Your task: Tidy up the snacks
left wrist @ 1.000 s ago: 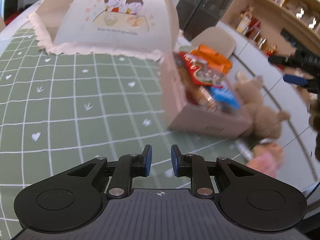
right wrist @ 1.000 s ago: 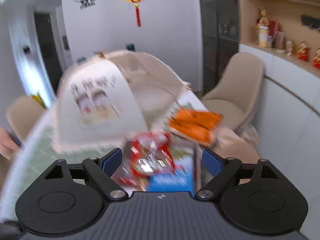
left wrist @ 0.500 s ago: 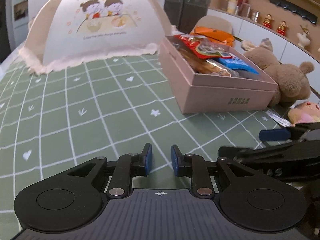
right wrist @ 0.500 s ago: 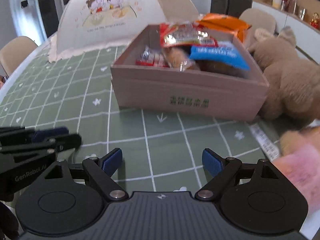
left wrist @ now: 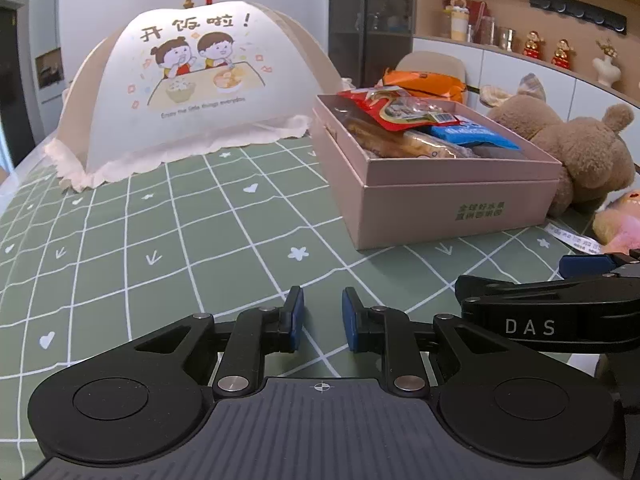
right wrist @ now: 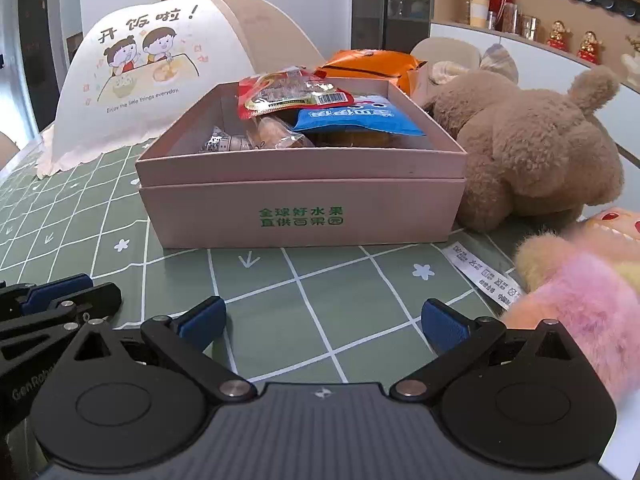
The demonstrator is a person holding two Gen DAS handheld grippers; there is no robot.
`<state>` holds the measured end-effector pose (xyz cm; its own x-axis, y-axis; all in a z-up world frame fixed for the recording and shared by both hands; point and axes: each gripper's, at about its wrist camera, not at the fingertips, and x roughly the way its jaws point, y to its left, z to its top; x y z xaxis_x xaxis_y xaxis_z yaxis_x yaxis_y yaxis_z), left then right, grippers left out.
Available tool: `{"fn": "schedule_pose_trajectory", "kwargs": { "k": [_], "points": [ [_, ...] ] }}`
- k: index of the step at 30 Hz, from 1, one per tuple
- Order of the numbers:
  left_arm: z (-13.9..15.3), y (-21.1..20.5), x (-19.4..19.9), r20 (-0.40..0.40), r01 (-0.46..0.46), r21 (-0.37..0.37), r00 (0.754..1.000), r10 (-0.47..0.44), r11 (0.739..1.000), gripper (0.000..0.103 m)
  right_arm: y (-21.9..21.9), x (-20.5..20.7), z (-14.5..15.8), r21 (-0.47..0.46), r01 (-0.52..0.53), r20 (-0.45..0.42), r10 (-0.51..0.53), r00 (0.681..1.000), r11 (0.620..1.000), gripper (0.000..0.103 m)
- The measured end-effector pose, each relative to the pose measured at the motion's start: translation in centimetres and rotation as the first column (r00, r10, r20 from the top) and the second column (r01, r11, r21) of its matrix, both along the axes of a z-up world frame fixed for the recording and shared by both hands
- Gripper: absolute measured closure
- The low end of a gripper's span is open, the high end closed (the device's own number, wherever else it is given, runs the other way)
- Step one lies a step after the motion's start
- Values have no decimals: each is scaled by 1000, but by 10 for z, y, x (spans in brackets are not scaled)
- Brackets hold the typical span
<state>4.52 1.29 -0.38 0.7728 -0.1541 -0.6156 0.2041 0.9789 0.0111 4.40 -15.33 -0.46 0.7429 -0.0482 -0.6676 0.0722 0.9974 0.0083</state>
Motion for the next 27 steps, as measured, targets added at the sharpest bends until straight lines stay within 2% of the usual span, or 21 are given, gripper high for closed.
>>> {"fn": "schedule_pose_trajectory", "kwargs": {
  "k": [27],
  "points": [
    [-1, -1, 3, 1, 1, -9, 1000, -1, 1000, 79, -1, -3, -1, 7, -1, 20, 1, 1000, 1000, 0]
  ]
}}
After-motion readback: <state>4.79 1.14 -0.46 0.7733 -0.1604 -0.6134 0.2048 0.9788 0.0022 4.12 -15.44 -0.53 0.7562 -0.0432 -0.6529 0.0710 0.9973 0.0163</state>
